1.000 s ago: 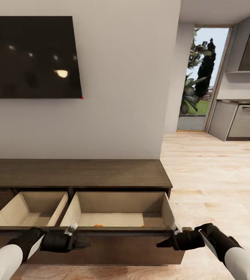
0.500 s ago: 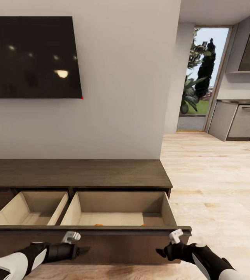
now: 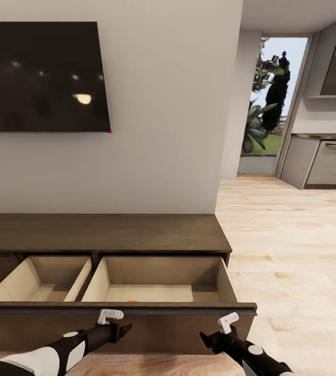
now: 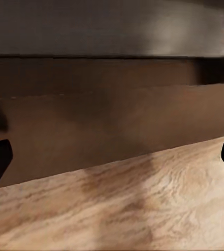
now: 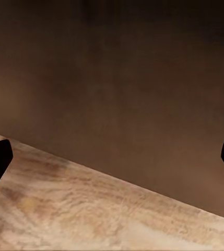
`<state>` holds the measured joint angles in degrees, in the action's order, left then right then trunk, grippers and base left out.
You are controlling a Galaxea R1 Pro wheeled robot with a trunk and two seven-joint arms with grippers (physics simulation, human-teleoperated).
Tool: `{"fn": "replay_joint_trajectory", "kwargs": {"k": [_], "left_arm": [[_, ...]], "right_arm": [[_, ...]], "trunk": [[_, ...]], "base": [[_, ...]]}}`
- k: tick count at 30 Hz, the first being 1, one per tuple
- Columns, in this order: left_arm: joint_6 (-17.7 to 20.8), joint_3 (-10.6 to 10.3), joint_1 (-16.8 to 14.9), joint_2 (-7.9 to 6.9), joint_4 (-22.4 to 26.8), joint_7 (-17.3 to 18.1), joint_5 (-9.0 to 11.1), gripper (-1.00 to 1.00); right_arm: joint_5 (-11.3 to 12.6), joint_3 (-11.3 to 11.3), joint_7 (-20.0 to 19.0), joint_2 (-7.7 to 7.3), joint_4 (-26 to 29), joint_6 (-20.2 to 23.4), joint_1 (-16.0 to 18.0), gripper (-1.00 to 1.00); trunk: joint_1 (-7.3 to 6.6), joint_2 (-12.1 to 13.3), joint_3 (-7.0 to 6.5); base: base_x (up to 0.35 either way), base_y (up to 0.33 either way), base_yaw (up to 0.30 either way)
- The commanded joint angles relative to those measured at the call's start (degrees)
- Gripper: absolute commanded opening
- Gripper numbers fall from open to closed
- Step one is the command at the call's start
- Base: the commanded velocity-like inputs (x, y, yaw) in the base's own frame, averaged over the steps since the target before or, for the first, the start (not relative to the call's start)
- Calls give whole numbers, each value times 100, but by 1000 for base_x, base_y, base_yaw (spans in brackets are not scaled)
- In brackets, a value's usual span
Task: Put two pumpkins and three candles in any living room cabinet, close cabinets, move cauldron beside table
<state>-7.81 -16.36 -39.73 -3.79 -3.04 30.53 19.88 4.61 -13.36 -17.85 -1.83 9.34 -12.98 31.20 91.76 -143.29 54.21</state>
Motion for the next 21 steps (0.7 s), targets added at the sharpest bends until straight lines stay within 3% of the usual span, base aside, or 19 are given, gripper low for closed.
{"fn": "replay_joint_trajectory", "kwargs": {"k": [1, 5, 7, 10, 12, 21], "left_arm": [[-2, 1, 11, 75, -2, -223, 104, 100], [-58, 0, 132, 393, -4, -1463, 206, 100], [-296, 1, 238, 493, -4, -1737, 217, 100], [-552, 1, 402, 541, -4, -1971, 280, 100], [-600, 1, 449, 549, 3, -2239, 492, 100], [-616, -7, 457, 554, 27, -2260, 519, 100]], "right_arm": [[7, 0, 53, 36, -1, -10, 0, 100], [4, 8, 567, 214, -22, -56, 0, 100], [-4, 6, 818, 253, -99, -147, 0, 100], [22, 22, 1075, 369, -246, -306, 0, 100], [26, 29, 1189, 406, -301, -355, -2, 100], [59, 101, 1287, 411, -310, -387, -1, 100]], "trunk": [[0, 0, 0], [0, 0, 0], [0, 0, 0], [0, 0, 0], [0, 0, 0], [0, 0, 0]], "base": [[0, 0, 0], [0, 0, 0], [0, 0, 0], [0, 0, 0], [0, 0, 0], [0, 0, 0]]}}
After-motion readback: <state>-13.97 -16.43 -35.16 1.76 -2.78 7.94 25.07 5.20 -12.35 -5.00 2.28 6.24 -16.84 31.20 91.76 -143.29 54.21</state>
